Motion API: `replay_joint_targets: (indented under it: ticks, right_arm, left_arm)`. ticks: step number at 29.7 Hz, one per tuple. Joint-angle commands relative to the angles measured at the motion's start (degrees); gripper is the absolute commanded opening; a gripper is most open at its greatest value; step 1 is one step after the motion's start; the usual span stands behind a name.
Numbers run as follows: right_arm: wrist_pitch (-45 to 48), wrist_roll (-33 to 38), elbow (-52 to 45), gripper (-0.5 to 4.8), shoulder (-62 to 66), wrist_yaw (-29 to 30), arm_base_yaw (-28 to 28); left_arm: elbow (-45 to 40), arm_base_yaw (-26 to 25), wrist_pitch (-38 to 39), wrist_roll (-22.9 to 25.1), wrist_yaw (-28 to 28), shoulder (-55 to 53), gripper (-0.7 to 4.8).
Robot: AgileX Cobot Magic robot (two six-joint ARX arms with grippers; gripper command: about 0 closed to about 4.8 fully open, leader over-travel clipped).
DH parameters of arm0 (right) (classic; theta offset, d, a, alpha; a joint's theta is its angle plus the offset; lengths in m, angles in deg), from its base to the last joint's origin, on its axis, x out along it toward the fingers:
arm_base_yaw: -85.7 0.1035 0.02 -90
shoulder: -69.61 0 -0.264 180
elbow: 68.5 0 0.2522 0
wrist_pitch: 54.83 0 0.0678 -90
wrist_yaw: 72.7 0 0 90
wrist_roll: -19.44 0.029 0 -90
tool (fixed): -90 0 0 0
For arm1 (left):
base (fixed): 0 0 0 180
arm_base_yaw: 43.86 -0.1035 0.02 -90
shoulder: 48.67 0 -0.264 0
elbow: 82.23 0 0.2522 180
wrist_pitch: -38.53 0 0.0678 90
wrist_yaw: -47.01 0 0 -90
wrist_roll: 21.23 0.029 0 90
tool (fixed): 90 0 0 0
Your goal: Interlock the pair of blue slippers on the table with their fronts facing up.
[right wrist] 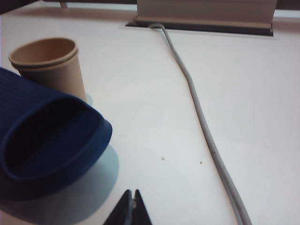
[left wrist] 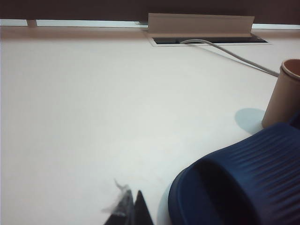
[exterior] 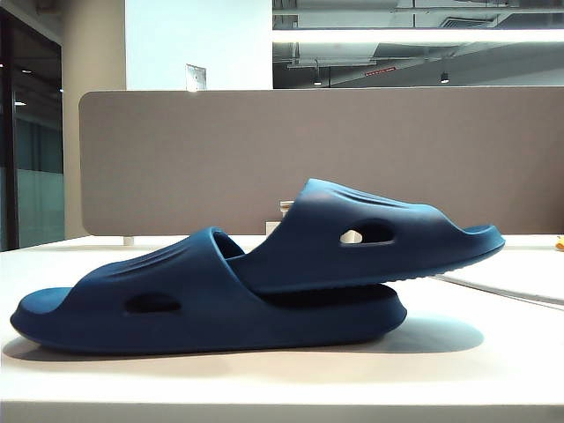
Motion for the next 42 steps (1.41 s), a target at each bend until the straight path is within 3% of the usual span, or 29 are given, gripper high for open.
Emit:
replay_joint_targets:
  ticks: [1,5,10,14,42]
  right_arm:
    - [1.01,-0.13,-0.07,-0.01,-0.79,0.11,-2.67]
    - [1.01,-0.13,-0.07,0.0,-0.79,0.09,-8.79]
    - [1.01,-0.13,-0.07,-0.01,-0.79,0.09,-16.17]
    - [1.01,-0.13,-0.07,-0.01,-0.79,0.11,-19.3]
    - [1.01,-0.13,-0.07,-0.01,-0.79,0.11,-19.8]
  left_arm:
    - [0.13,-0.07,-0.31,0.22,0.11,0.04,-0.06]
    - [0.13,-1.88,-0.31,0.22,-0.87,0.07,-0.06]
    - [0.13,-13.25,-0.42,0.24,-0.96,0.72,-0.06]
    - [0.13,-17.49,-0.31,0.22,-0.76,0.66,-0.06]
    - [0.13,-17.44,-0.31,0.24,-0.79,0.66,-0.06]
